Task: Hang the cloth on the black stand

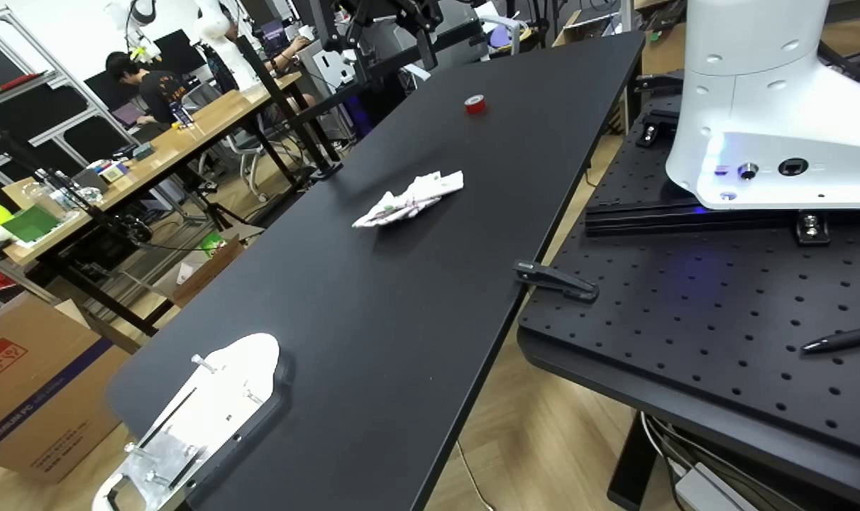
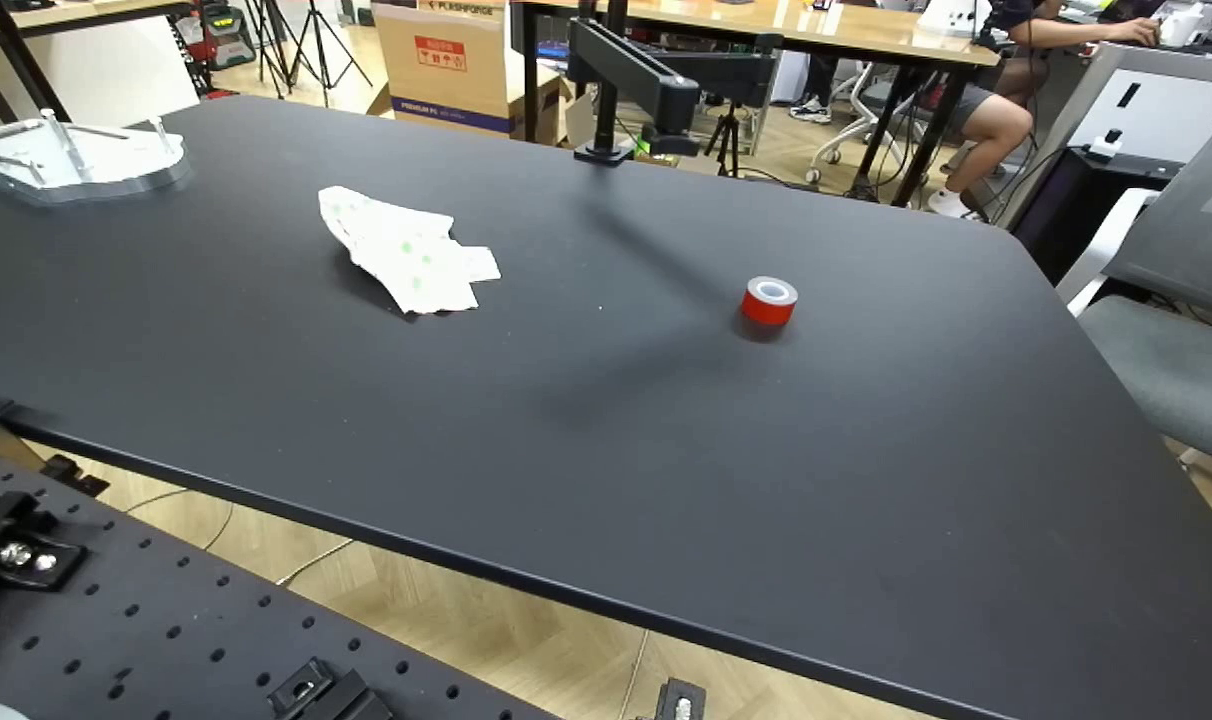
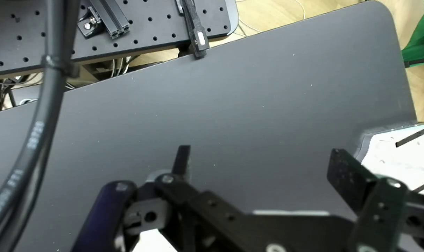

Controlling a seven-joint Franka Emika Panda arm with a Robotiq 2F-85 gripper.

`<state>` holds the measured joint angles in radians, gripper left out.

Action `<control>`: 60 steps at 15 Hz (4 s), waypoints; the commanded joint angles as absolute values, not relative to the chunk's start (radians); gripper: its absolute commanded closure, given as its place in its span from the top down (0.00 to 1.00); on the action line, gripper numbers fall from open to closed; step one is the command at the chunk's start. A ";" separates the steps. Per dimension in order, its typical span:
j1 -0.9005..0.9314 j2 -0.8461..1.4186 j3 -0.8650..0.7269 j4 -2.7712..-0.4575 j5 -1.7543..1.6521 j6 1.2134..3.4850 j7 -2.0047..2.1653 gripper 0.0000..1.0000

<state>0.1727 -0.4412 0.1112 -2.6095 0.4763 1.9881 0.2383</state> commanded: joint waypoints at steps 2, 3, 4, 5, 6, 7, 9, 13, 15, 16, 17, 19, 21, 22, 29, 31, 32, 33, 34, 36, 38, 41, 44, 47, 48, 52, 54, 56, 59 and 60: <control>0.161 -0.442 0.121 -2.607 0.479 1.983 0.235 1.00; 0.161 -0.442 0.121 -2.607 0.479 1.983 0.235 1.00; 0.161 -0.442 0.121 -2.607 0.479 1.983 0.235 1.00; 0.161 -0.442 0.121 -2.607 0.479 1.983 0.235 1.00; 0.161 -0.442 0.121 -2.607 0.479 1.983 0.235 1.00; 0.161 -0.442 0.121 -2.607 0.479 1.983 0.235 1.00; 0.158 -0.444 0.150 -2.621 0.382 2.040 0.176 1.00; 0.135 -0.376 0.197 -2.633 0.181 2.257 0.170 1.00; 0.113 -0.315 0.215 -2.643 0.070 2.420 0.189 1.00; 0.098 -0.280 0.223 -2.651 0.015 2.523 0.208 1.00; 0.076 -0.252 0.233 -2.654 -0.048 2.610 0.239 1.00; 0.019 -0.166 0.249 -2.655 -0.181 2.776 0.321 1.00; -0.039 -0.091 0.260 -2.636 -0.341 2.845 0.398 1.00; -0.074 -0.065 0.276 -2.627 -0.431 2.863 0.445 1.00; -0.045 0.106 0.278 -2.549 -0.720 2.761 0.535 1.00; -0.027 0.156 0.277 -2.534 -0.750 2.728 0.526 1.00; -0.022 0.183 0.280 -2.527 -0.738 2.713 0.501 1.00; -0.027 0.214 0.288 -2.521 -0.699 2.740 0.458 1.00; -0.029 0.157 0.281 -2.558 -0.707 2.747 0.480 1.00; -0.026 0.200 0.285 -2.544 -0.706 2.750 0.470 1.00; -0.026 0.218 0.285 -2.533 -0.706 2.751 0.467 1.00; -0.012 0.236 0.261 -2.496 -0.762 2.746 0.500 1.00; -0.010 0.287 0.255 -2.444 -0.793 2.738 0.481 1.00; -0.012 0.343 0.258 -2.402 -0.788 2.733 0.459 1.00; -0.014 0.363 0.263 -2.389 -0.777 2.732 0.442 1.00; -0.018 0.429 0.273 -2.347 -0.764 2.733 0.391 0.75; -0.018 0.449 0.274 -2.329 -0.763 2.734 0.375 0.67; -0.020 0.461 0.277 -2.318 -0.759 2.734 0.361 0.51; -0.023 0.452 0.282 -2.319 -0.755 2.732 0.347 0.31; -0.024 0.445 0.284 -2.321 -0.754 2.732 0.344 0.25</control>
<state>-0.0214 0.4548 0.2755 -2.3329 -0.7649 2.7515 0.3589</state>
